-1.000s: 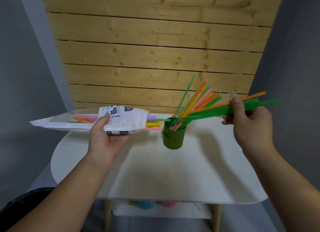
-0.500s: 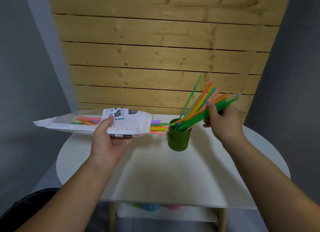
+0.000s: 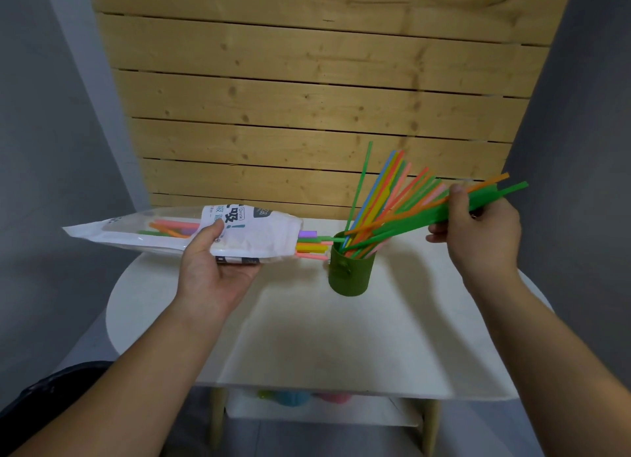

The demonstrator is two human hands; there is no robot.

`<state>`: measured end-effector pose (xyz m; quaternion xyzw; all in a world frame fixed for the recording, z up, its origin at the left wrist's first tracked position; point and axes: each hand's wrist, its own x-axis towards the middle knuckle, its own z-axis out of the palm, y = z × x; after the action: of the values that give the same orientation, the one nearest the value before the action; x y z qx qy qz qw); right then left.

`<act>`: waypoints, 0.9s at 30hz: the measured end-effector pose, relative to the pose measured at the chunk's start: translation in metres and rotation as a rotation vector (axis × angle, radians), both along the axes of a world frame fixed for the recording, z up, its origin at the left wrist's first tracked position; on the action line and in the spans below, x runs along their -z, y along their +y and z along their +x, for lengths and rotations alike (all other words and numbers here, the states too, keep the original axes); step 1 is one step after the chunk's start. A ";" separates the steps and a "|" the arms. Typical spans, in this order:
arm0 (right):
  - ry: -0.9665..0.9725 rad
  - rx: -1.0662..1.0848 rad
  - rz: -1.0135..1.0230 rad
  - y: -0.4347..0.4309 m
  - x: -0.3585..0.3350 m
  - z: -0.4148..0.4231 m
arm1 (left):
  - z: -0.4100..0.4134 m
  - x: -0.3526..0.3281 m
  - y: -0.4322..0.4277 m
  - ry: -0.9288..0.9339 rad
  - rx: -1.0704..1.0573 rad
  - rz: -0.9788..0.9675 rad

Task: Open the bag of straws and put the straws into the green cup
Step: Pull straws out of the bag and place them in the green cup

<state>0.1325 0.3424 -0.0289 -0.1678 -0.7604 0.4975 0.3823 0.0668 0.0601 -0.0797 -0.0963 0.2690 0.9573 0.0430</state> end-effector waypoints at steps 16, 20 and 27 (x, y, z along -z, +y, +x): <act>-0.253 -0.232 -0.135 -0.013 0.026 -0.038 | -0.001 0.004 0.004 0.012 0.030 -0.041; -0.247 -0.226 -0.211 -0.014 0.033 -0.047 | -0.002 0.005 0.004 0.013 0.032 -0.051; -0.241 -0.246 -0.277 -0.016 0.045 -0.049 | 0.000 0.004 0.006 0.011 0.033 -0.054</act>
<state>0.0839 0.3262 -0.0743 -0.1830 -0.7397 0.6165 0.1983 0.0667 0.0662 -0.0838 -0.0879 0.2963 0.9495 0.0547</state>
